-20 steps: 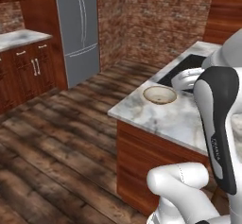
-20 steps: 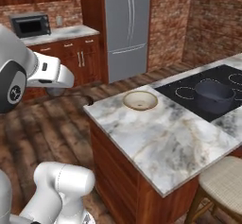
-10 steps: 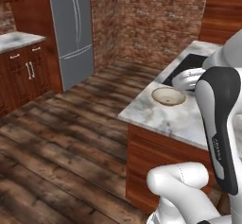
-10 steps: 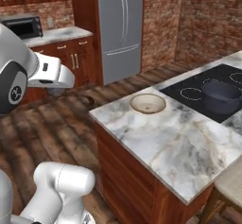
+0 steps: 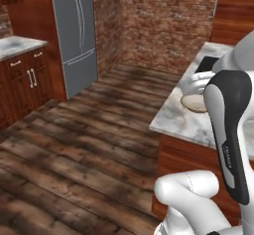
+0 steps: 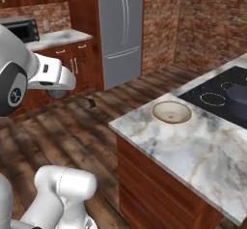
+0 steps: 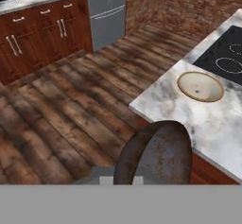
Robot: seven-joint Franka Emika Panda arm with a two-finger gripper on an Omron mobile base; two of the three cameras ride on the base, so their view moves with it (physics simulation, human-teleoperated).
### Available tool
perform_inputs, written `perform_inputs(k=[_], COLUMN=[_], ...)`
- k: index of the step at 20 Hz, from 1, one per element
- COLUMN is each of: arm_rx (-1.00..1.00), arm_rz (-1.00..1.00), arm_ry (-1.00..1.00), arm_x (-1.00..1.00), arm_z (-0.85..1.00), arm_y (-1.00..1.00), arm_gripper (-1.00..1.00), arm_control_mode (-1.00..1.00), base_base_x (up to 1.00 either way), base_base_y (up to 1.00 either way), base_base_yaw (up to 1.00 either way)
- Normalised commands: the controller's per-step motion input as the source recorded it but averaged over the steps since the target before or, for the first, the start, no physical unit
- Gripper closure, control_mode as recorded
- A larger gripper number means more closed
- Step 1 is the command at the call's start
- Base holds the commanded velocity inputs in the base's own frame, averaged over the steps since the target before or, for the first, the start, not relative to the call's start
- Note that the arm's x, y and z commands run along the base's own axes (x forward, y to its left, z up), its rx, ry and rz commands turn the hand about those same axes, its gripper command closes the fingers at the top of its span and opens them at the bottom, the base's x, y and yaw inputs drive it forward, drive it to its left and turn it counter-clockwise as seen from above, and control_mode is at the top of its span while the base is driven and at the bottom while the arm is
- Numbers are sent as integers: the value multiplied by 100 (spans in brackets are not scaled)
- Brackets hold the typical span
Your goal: Open the cabinet and move the ladle to the pot. Then close the cabinet.
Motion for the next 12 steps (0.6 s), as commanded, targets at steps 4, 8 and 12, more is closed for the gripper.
perform_inputs(k=[4, 8, 12], arm_rx=[0, 0, 0], arm_rz=[0, 0, 0], arm_ry=[0, 0, 0], arm_x=[0, 0, 0], arm_z=[0, 0, 0], arm_y=[0, 0, 0], arm_gripper=[100, 100, 100], arm_control_mode=[100, 100, 100], base_base_x=[18, 19, 20], base_base_y=[73, 66, 65], base_base_yaw=[-20, -28, -29])
